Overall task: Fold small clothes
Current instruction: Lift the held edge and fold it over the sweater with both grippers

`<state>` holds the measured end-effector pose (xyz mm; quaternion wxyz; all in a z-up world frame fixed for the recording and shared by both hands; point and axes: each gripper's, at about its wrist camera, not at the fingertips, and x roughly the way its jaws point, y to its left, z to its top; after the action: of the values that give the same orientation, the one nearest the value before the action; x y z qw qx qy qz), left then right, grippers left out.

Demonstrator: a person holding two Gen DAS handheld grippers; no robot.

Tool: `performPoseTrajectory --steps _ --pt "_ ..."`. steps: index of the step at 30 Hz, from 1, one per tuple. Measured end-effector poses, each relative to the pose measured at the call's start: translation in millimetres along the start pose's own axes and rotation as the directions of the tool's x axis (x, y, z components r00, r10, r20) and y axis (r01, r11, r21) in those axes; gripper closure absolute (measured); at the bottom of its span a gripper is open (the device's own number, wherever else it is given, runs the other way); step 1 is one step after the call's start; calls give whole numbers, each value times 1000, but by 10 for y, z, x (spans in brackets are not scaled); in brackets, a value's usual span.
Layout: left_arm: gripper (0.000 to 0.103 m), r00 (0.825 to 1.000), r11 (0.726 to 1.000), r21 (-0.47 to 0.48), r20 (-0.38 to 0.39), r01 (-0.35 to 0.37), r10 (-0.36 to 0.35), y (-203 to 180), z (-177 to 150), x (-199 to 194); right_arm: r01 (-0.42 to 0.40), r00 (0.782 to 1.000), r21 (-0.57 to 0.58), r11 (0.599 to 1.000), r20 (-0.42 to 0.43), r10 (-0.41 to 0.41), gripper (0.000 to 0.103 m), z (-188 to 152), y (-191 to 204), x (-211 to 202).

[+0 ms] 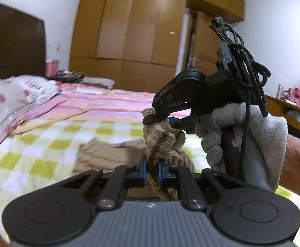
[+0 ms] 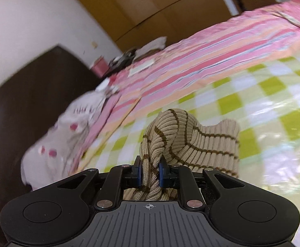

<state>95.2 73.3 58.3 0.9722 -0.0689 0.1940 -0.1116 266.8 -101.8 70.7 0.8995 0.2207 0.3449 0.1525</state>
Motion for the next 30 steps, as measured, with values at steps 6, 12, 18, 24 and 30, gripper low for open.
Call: performPoseTrajectory --steps 6,12,18,24,30 --pt "85 997 995 -76 -47 -59 55 368 -113 0 36 995 -114 993 -91 -47 87 -237 439 463" --pt "85 993 990 -115 -91 -81 71 551 -183 -7 63 988 -198 978 -126 -89 87 -424 717 712" --pt "85 989 989 -107 -121 -99 86 571 -259 -121 94 980 -285 954 -143 -139 87 -554 910 915" --pt "85 984 984 -126 -140 -125 108 630 -288 -192 95 978 -352 931 -143 -154 81 -704 1080 1019" --pt "85 981 976 -145 -129 -161 143 672 -289 -315 51 979 -325 944 -168 -111 66 -735 1131 1058"
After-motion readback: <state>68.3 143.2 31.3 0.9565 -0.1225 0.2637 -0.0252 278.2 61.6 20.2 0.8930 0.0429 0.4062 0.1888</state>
